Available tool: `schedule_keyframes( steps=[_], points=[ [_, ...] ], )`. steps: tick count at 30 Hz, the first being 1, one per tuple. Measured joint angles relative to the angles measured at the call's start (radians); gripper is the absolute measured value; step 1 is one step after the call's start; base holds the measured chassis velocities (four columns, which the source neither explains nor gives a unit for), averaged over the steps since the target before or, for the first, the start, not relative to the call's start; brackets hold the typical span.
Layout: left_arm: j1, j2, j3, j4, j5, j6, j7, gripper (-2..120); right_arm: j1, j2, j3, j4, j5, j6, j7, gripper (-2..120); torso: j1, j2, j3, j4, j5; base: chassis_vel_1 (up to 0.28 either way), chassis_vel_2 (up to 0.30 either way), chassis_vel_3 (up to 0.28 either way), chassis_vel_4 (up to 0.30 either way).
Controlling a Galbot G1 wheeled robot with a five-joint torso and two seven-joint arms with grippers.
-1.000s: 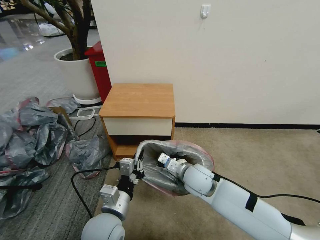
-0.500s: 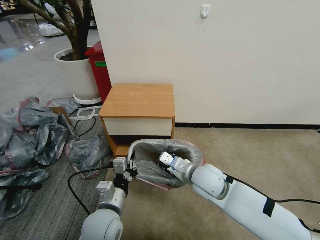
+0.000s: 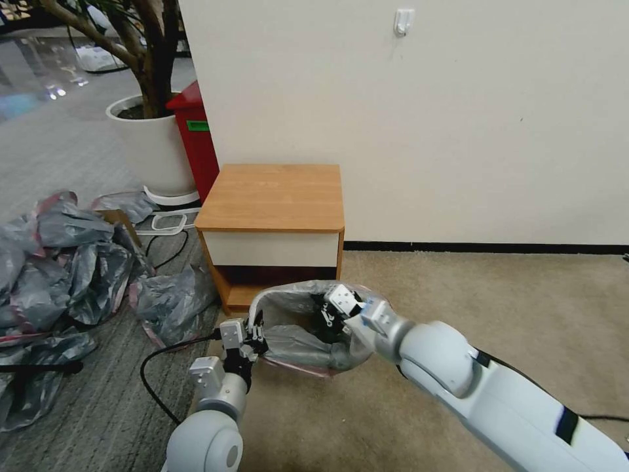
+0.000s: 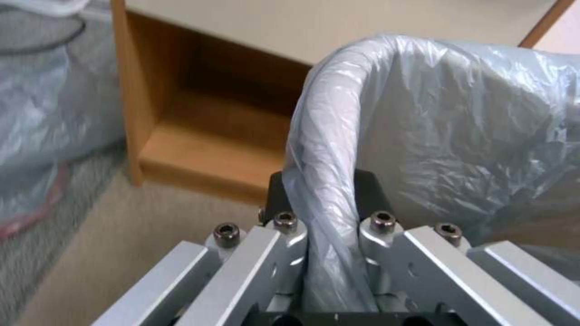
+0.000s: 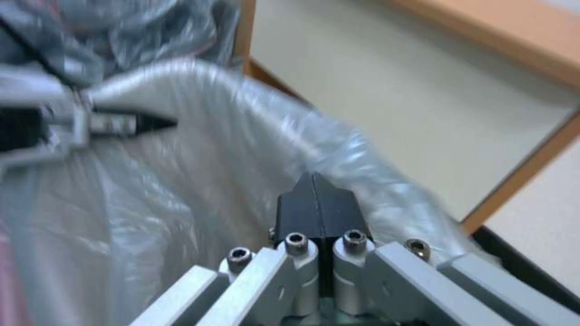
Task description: Pick up the garbage bag from the table and place it over the trash can.
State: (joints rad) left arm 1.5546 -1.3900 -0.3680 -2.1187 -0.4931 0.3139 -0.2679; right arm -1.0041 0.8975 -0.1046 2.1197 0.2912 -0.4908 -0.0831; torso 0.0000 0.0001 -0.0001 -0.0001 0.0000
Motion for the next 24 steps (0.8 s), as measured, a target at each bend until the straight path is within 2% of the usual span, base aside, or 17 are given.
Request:
schedule_keyframes(
  steps=[3,5,7,10,12,15,16,19,22,23,24],
  points=[
    [0.004,0.0,-0.005,0.0,-0.03,0.011,-0.011,6,-0.053,0.006,0.035,0.012,-0.004,0.053,0.037,0,0.0,0.0,0.0,0.0,-0.0001,0.0,0.0,0.0,0.0],
    [0.015,-0.003,-0.006,0.003,-0.042,0.021,-0.019,6,-0.128,0.063,0.105,0.012,-0.04,0.132,0.114,0,0.0,0.0,0.0,0.0001,0.0,0.0,0.0,0.0,0.0],
    [0.017,-0.003,-0.006,0.003,-0.042,0.023,-0.019,6,-0.134,0.069,0.111,0.012,-0.044,0.137,0.119,0,0.0,0.0,0.0,0.0001,0.0,0.0,0.0,0.0,0.0],
    [0.049,-0.005,-0.001,-0.024,-0.053,0.07,-0.044,6,-0.234,0.204,0.23,0.012,-0.127,0.196,0.19,17,0.0,0.0,0.0,0.0001,0.0,0.0,0.0,0.0,0.0],
    [0.053,-0.005,0.0,-0.029,-0.055,0.076,-0.047,6,-0.241,0.215,0.238,0.012,-0.135,0.2,0.196,18,0.0,0.0,0.0,0.0,0.0,0.0,0.0,0.0,0.0],
    [0.071,-0.004,0.002,-0.045,-0.064,0.095,-0.052,6,-0.276,0.259,0.273,0.017,-0.175,0.219,0.22,33,0.0,0.0,0.0,0.0001,0.0,0.0,0.0,0.0,0.0],
    [0.071,-0.004,0.002,-0.045,-0.064,0.095,-0.052,6,-0.276,0.259,0.273,0.017,-0.175,0.219,0.22,33,0.0,0.0,0.0,0.0001,0.0,0.0,0.0,0.0,0.0],
    [0.094,-0.003,0.004,-0.063,-0.087,0.108,-0.054,6,-0.358,0.304,0.325,0.056,-0.208,0.233,0.234,48,0.0,0.0,0.0,0.0002,0.0,0.0,0.0,0.0,0.0],
    [0.101,-0.005,0.005,-0.071,-0.1,0.118,-0.054,6,-0.407,0.316,0.348,0.084,-0.215,0.242,0.242,54,0.0,0.0,0.0,0.0,-0.0001,0.0,0.0,0.0,0.0],
    [0.11,-0.007,0.005,-0.079,-0.105,0.129,-0.055,6,-0.456,0.323,0.363,0.11,-0.22,0.253,0.267,63,0.0,0.0,0.0,0.0001,-0.0001,0.0,0.0,0.0,0.0],
    [0.116,-0.007,0.005,-0.084,-0.106,0.138,-0.055,6,-0.485,0.324,0.369,0.125,-0.222,0.26,0.293,65,0.0,0.0,0.0,0.0,0.0,0.0,0.0,0.0,0.0]
  ],
)
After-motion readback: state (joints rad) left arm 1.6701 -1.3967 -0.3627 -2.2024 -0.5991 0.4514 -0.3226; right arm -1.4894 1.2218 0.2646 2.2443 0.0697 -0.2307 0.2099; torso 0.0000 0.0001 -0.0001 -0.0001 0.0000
